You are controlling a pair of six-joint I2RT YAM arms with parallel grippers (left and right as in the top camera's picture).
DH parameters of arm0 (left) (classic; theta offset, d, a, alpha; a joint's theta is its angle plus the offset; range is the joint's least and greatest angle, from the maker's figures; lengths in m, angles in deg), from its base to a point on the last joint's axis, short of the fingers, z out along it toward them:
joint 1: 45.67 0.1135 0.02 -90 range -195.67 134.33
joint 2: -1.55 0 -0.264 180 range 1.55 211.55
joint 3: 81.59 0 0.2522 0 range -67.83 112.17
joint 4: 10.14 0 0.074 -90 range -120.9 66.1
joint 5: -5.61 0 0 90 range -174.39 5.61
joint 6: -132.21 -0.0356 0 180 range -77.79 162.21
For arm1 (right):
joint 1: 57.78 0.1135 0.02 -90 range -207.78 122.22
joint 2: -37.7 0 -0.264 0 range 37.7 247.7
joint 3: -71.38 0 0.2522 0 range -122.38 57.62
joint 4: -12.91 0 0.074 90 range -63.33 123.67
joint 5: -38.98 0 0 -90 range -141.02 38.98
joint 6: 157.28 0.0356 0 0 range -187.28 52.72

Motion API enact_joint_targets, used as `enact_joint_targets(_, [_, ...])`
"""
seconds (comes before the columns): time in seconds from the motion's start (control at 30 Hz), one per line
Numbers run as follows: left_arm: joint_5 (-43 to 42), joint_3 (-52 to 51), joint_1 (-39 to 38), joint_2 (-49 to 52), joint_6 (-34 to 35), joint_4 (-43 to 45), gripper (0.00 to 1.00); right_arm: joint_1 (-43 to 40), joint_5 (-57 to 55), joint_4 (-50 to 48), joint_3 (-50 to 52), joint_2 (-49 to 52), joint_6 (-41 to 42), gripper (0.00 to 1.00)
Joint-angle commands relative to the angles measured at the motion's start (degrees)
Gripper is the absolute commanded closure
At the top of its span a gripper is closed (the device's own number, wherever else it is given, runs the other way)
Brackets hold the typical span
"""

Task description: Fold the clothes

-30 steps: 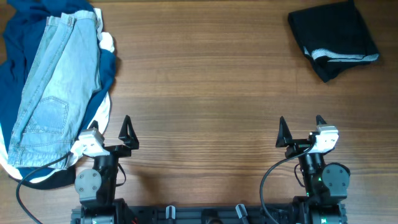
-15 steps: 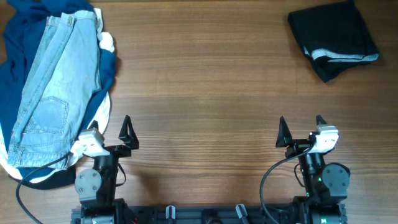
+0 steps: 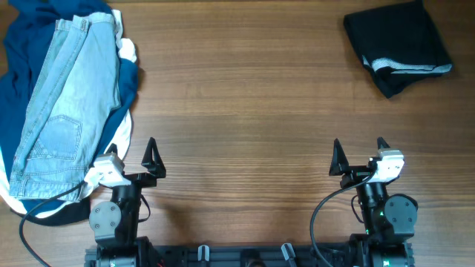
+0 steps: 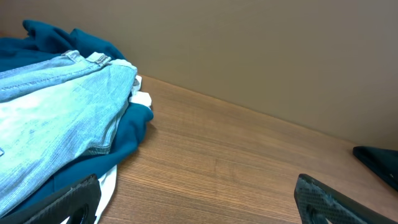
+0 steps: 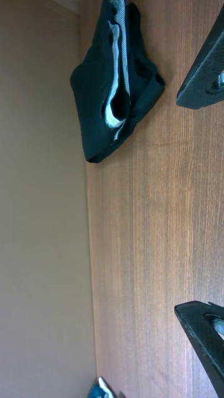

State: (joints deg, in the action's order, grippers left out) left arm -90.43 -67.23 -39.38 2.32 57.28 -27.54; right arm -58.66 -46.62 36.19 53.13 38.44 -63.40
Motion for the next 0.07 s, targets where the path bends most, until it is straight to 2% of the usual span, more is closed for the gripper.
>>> enact_joint_targets(0.0, [-0.3,-0.3,0.3,-0.5,-1.3,-0.3,0.0,0.3,-1.0,-0.2,0.3,-0.5,0.8,0.0])
enact_joint_targets(0.03, [-0.3,-0.3,0.3,-0.5,-1.3,-0.3,0.0,0.3,-1.0,-0.2,0.3,-0.5,0.8,0.0])
